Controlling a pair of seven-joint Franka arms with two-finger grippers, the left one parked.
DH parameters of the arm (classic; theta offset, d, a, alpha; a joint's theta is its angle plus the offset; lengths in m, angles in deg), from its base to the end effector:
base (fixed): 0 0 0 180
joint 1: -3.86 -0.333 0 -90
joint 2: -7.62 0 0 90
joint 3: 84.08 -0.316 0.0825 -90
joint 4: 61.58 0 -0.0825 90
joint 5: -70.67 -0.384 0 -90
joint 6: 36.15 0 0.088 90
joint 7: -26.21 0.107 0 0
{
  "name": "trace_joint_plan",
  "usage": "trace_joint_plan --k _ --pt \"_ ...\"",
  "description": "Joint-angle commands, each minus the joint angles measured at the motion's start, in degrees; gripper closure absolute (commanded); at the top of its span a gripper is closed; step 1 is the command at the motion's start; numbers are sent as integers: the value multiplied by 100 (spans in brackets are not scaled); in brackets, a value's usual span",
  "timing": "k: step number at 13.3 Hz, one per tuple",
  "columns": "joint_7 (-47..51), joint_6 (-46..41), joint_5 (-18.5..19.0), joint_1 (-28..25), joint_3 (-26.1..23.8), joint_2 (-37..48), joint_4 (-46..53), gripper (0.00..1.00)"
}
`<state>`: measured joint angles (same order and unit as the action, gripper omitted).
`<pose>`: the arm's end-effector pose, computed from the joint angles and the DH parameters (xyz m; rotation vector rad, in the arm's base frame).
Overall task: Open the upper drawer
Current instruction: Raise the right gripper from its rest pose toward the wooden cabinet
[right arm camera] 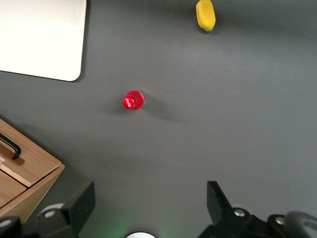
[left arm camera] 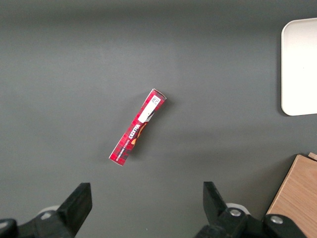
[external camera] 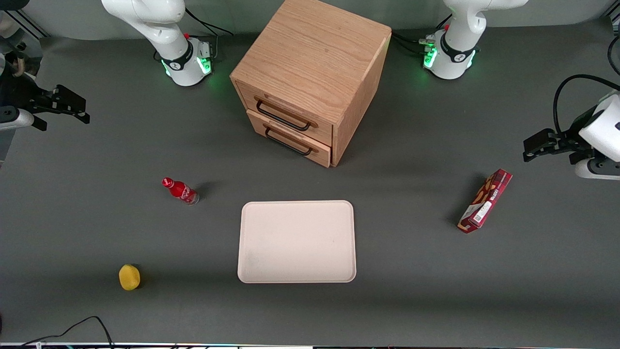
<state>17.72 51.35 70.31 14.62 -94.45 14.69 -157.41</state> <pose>0.5114 0.0033 0.6375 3.1197 0.2187 -0.0393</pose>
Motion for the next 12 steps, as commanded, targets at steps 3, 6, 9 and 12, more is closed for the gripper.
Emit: trace_joint_plan --k 3,6,9,12 --pt "190 -21 63 -29 -18 14 -41 0" --pt "199 -109 55 15 -115 76 -15 0" --pt "356 -391 -505 24 -124 120 3 0" --pt "541 -356 -727 -73 -569 23 -32 0"
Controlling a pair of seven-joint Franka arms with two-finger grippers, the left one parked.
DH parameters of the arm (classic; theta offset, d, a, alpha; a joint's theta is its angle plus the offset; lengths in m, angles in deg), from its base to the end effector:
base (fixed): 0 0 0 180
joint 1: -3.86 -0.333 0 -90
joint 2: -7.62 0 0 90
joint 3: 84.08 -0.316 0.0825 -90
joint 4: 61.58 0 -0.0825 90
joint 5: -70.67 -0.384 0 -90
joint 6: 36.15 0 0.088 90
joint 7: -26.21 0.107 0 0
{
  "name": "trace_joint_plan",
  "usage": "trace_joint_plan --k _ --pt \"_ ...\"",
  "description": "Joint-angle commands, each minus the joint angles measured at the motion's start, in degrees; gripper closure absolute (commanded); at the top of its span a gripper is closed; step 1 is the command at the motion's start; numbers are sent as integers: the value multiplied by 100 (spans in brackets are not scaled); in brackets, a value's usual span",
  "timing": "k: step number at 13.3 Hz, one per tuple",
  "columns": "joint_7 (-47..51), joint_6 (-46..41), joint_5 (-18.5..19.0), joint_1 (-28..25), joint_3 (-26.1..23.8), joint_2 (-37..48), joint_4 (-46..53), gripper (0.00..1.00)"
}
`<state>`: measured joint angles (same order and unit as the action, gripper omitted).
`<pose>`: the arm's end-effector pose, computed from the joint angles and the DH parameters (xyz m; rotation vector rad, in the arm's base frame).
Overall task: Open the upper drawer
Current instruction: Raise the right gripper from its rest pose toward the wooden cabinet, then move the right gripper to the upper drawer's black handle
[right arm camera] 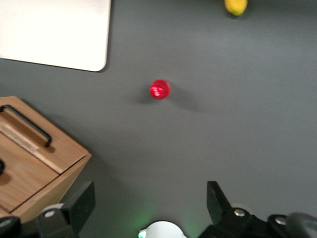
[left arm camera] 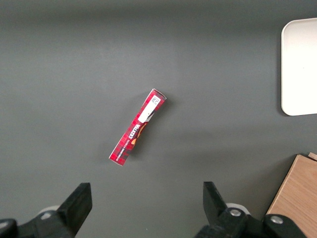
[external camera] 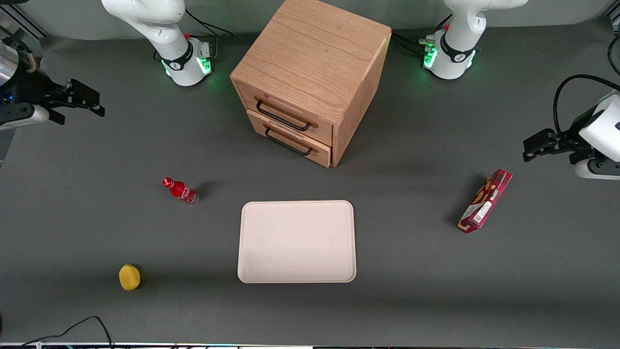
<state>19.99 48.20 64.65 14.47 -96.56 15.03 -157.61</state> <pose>0.5028 0.0360 0.6341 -3.0515 -0.2211 0.1141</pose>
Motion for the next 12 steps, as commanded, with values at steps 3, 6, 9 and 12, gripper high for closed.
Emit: trace_joint_plan --k 3,6,9,12 --pt "622 -32 -153 -68 -904 -283 -30 0" --pt "631 20 -171 -77 -1502 -555 -12 0" --pt "535 178 -179 -85 -1960 -862 -12 0" --pt "237 336 -513 -85 -2250 -1127 49 4"
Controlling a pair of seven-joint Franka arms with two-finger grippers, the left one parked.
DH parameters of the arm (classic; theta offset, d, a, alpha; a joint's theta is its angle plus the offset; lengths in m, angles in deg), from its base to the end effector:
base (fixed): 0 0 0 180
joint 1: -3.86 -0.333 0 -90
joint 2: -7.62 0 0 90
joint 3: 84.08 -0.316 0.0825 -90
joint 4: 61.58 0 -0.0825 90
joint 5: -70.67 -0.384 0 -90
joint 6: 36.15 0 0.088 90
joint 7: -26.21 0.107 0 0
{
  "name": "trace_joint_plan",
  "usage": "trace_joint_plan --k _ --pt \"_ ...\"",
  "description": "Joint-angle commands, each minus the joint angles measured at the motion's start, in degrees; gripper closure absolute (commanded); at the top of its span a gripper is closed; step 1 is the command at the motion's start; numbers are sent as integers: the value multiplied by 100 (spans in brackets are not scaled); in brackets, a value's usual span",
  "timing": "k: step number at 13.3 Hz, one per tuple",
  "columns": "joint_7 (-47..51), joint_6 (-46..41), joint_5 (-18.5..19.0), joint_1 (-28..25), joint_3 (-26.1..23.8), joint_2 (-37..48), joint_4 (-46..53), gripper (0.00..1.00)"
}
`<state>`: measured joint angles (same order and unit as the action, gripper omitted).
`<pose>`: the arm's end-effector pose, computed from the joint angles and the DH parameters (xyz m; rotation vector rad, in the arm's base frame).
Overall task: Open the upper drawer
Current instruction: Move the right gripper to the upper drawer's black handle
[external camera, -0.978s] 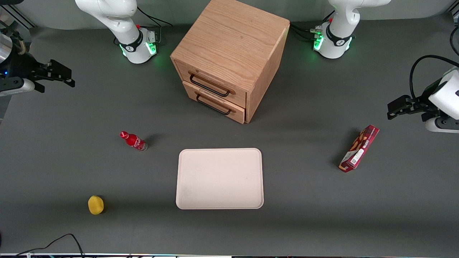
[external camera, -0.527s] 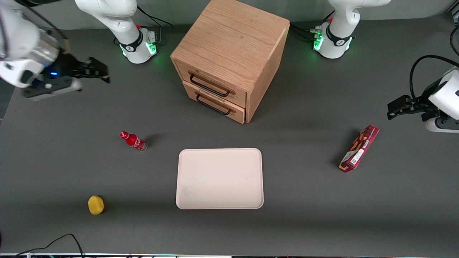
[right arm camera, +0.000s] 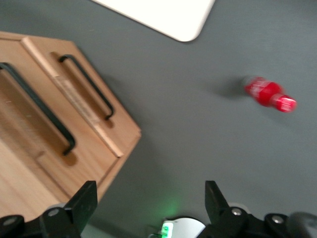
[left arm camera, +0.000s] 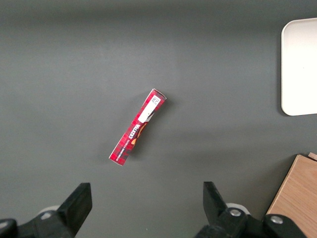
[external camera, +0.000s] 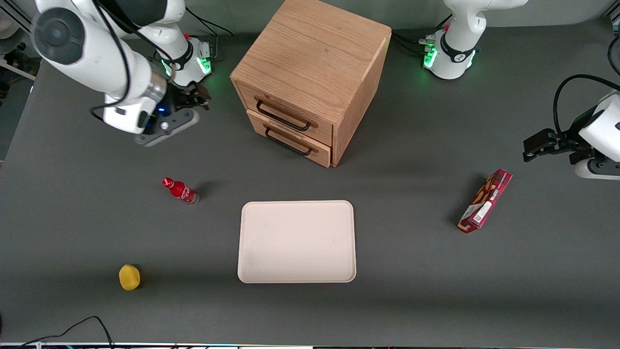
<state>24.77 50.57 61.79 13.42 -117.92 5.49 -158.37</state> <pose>0.4949 0.2371 0.5496 -2.9161 -0.6575 0.3565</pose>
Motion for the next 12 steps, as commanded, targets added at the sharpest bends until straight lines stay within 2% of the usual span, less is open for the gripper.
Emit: trace_joint_plan --k 1,3,4,5,7,9,12 --pt "-260 196 -228 -58 -288 -252 99 4" --pt "-303 205 -254 -190 -430 -506 99 4" --pt "-495 197 -559 -199 -474 -568 90 4" --pt "-828 118 -710 -208 -492 -543 81 4" --pt "-1138 21 -808 -208 -492 -594 143 3" --pt "-1183 99 -1106 -234 -501 -822 213 4" --pt "-1157 240 -1028 -620 -483 -1384 607 3"
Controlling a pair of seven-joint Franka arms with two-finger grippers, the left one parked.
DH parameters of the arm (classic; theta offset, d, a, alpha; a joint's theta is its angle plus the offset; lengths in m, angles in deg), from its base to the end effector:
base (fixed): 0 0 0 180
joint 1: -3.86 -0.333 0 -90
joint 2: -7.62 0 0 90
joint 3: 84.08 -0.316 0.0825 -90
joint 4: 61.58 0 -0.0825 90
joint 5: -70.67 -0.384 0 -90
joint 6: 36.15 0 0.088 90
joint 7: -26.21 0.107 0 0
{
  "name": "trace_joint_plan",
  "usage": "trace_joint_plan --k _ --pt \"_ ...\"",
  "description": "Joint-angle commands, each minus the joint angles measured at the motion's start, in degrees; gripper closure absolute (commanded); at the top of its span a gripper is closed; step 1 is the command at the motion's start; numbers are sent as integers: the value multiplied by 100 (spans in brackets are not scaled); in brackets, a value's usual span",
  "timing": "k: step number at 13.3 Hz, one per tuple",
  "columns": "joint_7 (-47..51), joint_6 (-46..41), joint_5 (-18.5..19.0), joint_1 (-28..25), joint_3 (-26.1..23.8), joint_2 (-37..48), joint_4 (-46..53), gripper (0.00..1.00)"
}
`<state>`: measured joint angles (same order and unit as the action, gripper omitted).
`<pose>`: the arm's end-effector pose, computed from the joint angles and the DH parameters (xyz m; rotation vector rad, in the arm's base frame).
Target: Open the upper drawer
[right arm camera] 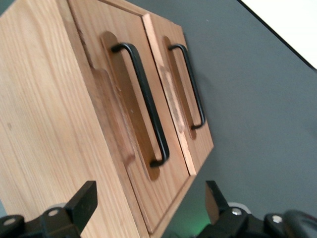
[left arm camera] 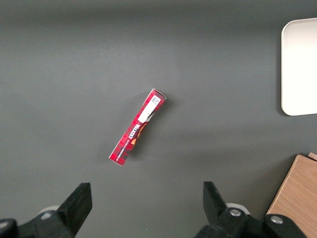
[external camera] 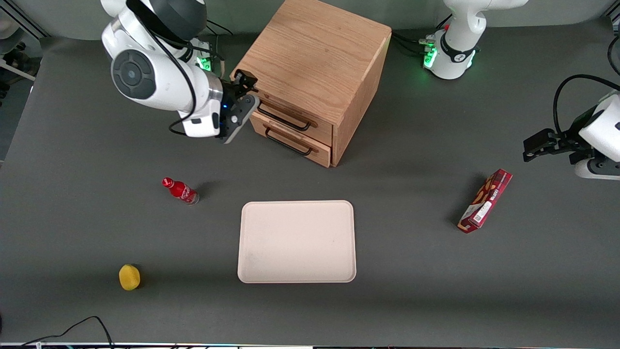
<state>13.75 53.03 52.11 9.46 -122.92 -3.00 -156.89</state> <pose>0.4797 0.3259 0.5063 -2.5218 -1.0174 0.4524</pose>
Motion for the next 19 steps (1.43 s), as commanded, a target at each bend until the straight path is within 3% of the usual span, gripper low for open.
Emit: trace_joint_plan --k 1,5,10,17,19 --pt "-46 142 71 -322 8 -668 522 2" --pt "-54 653 265 -569 16 -985 513 0" --pt "-432 969 775 -665 8 -1152 470 0" --pt "-494 1312 837 -727 8 -1126 66 0" --pt "-494 1391 1039 -727 8 -1117 -40 0"
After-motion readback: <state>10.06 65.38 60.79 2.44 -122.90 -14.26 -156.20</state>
